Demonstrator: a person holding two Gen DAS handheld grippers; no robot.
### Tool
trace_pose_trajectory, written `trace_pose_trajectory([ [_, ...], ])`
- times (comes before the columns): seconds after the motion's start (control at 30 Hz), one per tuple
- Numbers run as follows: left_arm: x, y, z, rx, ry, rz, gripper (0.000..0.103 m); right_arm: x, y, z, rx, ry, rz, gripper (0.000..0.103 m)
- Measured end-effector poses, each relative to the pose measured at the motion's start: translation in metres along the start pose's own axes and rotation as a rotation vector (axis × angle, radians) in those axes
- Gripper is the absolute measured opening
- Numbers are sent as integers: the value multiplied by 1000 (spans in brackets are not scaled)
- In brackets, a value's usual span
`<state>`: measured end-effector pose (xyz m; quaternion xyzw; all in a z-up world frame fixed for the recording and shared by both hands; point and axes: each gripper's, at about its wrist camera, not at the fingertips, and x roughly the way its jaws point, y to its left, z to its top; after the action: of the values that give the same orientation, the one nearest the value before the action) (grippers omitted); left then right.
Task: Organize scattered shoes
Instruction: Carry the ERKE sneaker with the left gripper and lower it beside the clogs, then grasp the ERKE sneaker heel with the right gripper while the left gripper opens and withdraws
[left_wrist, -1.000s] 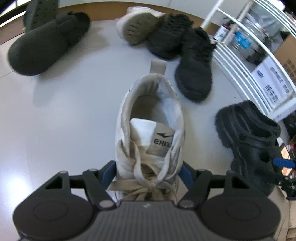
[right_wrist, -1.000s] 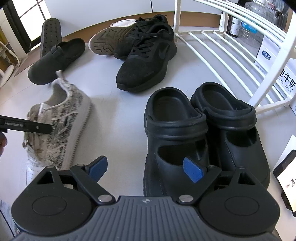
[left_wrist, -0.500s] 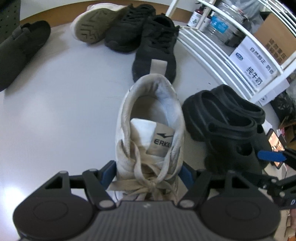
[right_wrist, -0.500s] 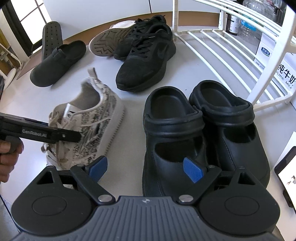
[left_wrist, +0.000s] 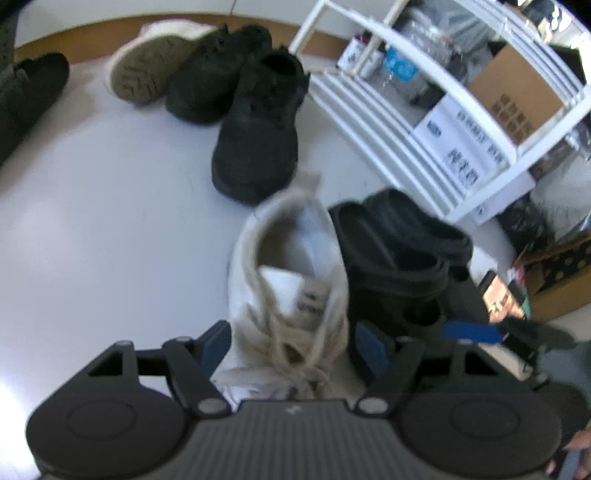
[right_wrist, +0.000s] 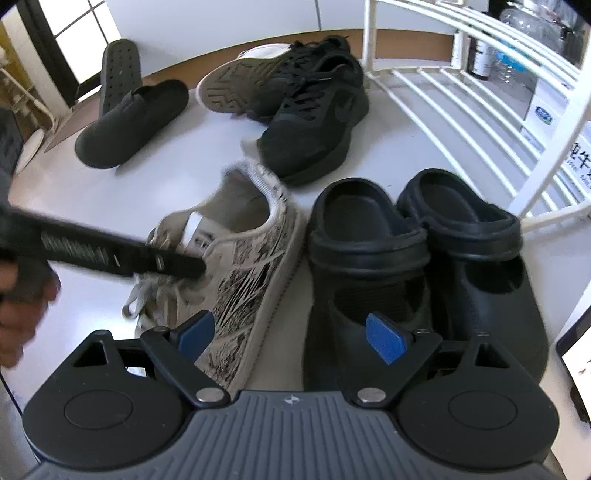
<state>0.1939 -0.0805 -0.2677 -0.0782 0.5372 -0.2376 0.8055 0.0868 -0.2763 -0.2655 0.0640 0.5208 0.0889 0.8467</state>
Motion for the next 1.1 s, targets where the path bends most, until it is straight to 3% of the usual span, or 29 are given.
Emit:
trace_pose_trajectory([
  [0.37, -40, 46, -5, -104, -76, 35, 77, 23, 38, 5, 38, 67, 62, 93],
  [0.7, -64, 82, -19, -165, -91, 43, 77, 57, 82, 23, 31, 87, -1, 94],
  [0.9, -70, 92, -22, -180, -98, 62, 77, 73, 81, 22, 5, 86, -81, 91],
  [1.1, -64, 86, -24, -180, -82, 62, 77, 66, 71, 20, -70, 86, -29, 86],
])
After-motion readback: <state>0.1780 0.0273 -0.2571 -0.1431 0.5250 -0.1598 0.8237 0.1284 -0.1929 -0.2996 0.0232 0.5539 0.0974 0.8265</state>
